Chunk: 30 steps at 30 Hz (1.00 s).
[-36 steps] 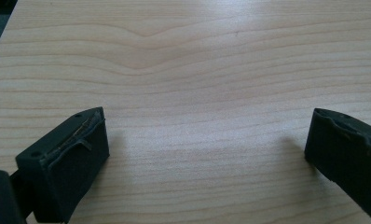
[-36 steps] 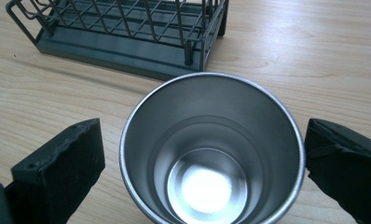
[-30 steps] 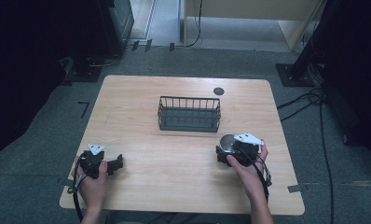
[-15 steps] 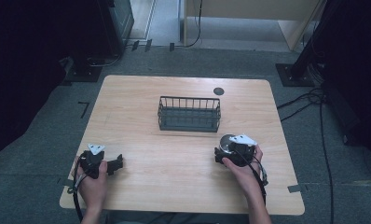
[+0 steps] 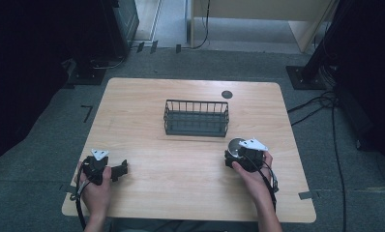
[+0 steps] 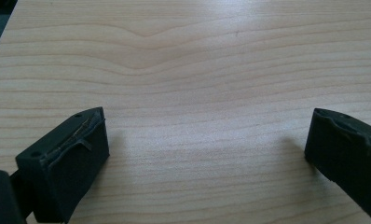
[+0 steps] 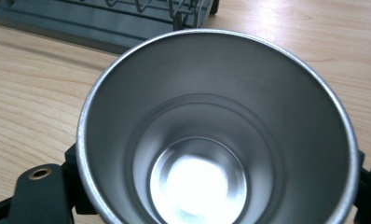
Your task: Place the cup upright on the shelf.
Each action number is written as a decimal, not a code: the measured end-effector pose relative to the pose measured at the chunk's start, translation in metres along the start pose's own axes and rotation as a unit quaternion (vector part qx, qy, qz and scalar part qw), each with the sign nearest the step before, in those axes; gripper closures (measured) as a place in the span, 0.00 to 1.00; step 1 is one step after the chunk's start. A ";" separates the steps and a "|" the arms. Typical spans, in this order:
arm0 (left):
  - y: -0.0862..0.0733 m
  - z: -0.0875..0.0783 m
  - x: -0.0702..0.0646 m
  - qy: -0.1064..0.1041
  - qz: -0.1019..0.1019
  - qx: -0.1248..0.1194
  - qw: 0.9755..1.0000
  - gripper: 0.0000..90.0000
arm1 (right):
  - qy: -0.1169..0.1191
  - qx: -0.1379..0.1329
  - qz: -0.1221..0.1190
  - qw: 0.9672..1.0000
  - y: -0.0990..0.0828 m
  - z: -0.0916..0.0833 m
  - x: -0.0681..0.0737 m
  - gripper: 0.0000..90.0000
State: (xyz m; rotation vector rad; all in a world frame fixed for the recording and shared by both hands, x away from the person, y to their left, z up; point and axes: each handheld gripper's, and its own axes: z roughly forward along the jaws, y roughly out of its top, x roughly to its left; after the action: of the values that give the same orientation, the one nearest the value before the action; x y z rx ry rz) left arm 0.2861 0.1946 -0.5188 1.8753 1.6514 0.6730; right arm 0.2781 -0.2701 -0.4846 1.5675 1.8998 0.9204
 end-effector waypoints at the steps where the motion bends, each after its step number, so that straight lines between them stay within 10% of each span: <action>1: 0.000 0.000 0.000 0.000 0.000 0.000 1.000 0.00 | 0.000 -0.001 -0.001 1.000 0.001 -0.001 0.001 0.20; 30: 0.000 0.000 0.000 0.000 0.000 0.000 1.000 0.00 | 0.035 -0.030 -0.027 0.999 0.044 -0.007 0.027 0.20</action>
State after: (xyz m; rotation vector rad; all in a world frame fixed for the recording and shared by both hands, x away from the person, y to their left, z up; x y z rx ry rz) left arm 0.2861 0.1945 -0.5188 1.8743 1.6517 0.6728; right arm 0.2950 -0.2400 -0.4454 1.4601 1.9350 1.0123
